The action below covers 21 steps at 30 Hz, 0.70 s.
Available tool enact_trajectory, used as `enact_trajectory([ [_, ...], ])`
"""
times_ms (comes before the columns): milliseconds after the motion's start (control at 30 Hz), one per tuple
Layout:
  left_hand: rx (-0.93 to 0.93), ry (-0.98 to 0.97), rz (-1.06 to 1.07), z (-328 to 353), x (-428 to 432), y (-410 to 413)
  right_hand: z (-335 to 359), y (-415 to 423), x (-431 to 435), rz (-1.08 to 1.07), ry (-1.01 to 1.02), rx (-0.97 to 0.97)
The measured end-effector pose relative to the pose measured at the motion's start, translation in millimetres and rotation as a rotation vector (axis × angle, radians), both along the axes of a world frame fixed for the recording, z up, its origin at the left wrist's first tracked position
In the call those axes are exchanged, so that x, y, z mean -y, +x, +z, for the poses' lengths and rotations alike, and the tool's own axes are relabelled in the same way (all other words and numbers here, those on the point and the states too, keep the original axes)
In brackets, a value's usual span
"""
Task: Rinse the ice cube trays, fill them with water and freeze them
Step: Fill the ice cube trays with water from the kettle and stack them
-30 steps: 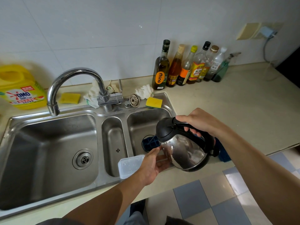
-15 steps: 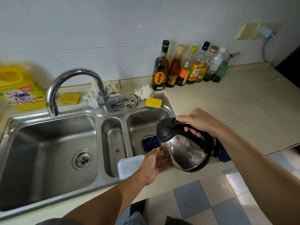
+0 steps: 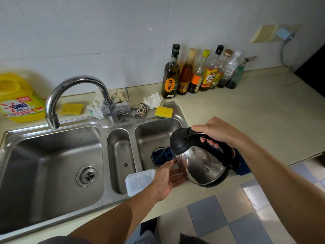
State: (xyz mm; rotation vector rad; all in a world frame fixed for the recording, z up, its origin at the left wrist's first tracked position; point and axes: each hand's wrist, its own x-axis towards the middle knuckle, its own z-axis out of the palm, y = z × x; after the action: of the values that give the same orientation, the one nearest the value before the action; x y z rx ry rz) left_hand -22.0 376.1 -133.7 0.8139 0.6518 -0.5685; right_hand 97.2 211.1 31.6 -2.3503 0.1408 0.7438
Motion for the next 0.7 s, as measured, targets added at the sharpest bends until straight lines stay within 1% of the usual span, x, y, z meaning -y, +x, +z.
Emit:
enact_trajectory([
  [267,0.008,0.023,-0.045,0,6,3,5,0,9,-0.004,-0.004,0.004],
  [700,0.033,0.009,-0.077,4,15,7,9,0,21,0.000,-0.012,0.016],
])
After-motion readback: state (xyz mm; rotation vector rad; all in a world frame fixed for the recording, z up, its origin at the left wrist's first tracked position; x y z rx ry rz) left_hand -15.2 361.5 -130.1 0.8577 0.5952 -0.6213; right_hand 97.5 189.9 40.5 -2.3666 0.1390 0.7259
